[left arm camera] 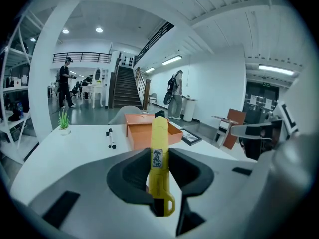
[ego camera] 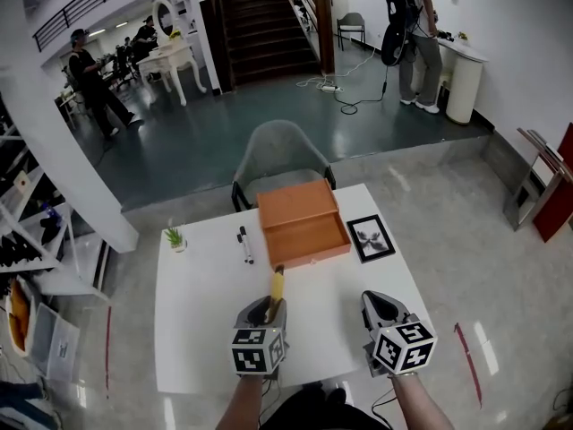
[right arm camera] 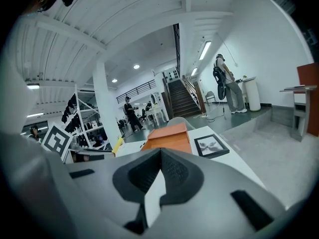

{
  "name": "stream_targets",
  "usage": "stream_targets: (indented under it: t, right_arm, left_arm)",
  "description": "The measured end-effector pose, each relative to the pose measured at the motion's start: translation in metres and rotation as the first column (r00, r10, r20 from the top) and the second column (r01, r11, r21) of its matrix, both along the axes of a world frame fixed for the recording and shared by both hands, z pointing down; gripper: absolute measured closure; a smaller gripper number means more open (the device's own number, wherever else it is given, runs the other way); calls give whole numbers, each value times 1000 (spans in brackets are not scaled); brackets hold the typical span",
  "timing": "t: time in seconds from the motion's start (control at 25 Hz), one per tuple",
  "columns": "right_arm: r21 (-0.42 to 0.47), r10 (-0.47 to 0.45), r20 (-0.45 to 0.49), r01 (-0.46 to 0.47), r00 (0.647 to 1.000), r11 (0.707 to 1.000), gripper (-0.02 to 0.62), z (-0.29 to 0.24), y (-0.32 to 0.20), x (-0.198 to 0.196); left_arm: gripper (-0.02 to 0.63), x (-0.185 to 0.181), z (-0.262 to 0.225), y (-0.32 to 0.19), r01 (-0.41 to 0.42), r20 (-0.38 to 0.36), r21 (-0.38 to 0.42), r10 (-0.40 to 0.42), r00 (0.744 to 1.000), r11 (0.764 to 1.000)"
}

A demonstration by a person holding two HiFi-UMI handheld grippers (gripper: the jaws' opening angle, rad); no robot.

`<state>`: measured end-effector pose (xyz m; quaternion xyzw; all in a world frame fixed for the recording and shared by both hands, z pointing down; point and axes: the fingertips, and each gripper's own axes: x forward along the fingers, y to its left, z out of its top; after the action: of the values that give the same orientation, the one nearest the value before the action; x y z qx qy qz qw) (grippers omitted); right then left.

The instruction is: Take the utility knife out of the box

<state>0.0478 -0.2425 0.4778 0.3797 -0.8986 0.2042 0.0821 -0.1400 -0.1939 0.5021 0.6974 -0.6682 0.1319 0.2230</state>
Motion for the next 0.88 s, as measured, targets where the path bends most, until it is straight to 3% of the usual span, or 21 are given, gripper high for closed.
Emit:
stream_targets:
  t: [0.88]
  right_arm:
    - [3,-5,-37,5,999,1000,595,4,4,-14]
  left_arm:
    - [495,-11,-2,2,17,-37,8,-17,999,1000]
